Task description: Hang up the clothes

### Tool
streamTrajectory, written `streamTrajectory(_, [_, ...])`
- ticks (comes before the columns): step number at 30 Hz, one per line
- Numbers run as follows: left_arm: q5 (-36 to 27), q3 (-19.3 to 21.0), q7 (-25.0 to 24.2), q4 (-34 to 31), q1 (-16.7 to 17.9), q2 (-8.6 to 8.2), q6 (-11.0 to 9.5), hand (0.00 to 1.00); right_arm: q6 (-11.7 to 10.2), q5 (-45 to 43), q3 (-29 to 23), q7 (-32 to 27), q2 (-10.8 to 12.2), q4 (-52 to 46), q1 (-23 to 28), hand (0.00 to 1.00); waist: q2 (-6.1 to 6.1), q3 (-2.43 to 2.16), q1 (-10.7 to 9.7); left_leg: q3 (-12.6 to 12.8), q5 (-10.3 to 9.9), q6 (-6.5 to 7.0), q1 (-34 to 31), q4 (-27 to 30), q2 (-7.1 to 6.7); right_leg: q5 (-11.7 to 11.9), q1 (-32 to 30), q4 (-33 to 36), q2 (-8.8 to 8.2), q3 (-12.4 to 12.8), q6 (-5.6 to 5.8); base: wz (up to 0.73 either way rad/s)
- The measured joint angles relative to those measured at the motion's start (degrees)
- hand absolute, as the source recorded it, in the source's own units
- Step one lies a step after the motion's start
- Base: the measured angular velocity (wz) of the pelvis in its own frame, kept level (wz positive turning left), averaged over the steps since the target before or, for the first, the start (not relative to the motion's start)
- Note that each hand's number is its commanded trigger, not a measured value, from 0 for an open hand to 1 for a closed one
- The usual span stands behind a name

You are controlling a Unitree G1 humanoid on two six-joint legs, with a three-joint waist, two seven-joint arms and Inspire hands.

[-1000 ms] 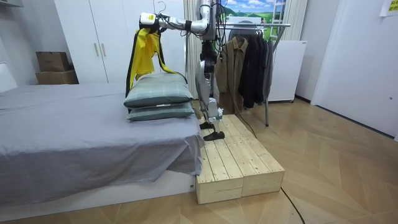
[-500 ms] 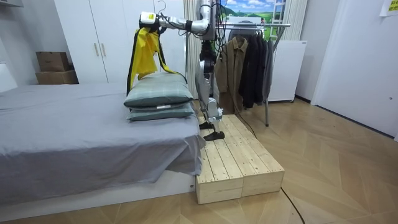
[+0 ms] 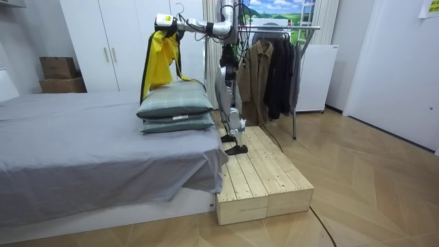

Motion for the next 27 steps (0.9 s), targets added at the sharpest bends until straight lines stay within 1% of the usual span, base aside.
streamTrajectory(4, [2.5,-0.5,-2.1,0.0,0.0,-0.27,0.0,1.0,0.0,0.2,0.7,2.3,0.2,0.0,0.1,0.0,0.0,0.0,0.6,0.0,0.0,0.0,0.0,0.0,0.03,0.0,0.0,-0.1,0.02,0.0,0.0,0.0])
streamTrajectory(6, [3.8,-0.5,-2.7,0.0,0.0,-1.38,0.0,1.0,0.0,0.9,0.7,3.5,0.3,0.0,0.1,0.0,0.0,0.0,1.0,0.0,0.0,0.0,0.0,0.0,0.04,0.0,0.0,-0.1,0.02,0.1,0.0,0.0])
streamTrajectory(9, [5.1,-0.5,-3.3,0.0,0.0,-2.37,0.0,1.0,0.0,1.1,0.8,5.0,0.4,0.1,0.1,0.0,0.0,0.0,1.3,0.0,0.0,0.0,0.0,0.0,0.04,0.0,0.0,-0.1,0.03,0.1,0.0,0.0])
streamTrajectory(19, [6.1,-0.5,-4.4,0.0,0.0,-2.69,0.0,1.0,0.0,1.1,0.7,8.9,0.6,0.1,0.1,0.0,-0.07,-0.02,1.3,-0.1,0.0,0.0,0.0,-0.1,0.04,0.0,0.1,-0.1,0.04,0.0,0.0,0.0])
streamTrajectory(22, [6.5,-0.5,-4.4,0.0,0.0,-2.77,0.0,1.0,0.0,1.0,0.5,10.1,1.2,0.0,0.1,0.0,-0.19,-0.04,1.0,-0.1,0.0,-0.01,0.1,-0.1,0.04,0.0,0.1,-0.1,0.05,0.0,0.0,0.0])
streamTrajectory(24, [6.5,-0.5,-4.4,0.0,0.0,-2.78,-0.1,1.0,0.0,1.0,0.1,10.4,2.1,0.0,0.1,0.0,-0.41,-0.02,0.9,-0.1,0.0,-0.01,0.1,-0.1,0.04,0.0,0.1,-0.1,0.05,0.1,0.0,0.0])
streamTrajectory(27, [6.7,-0.5,-4.4,0.0,0.0,-2.78,-0.2,1.0,0.0,0.9,0.0,10.7,2.1,0.0,0.1,0.0,-0.81,-0.05,0.9,-0.1,0.0,-0.01,0.1,-0.1,0.05,0.0,0.1,-0.1,0.07,0.1,0.0,0.0])
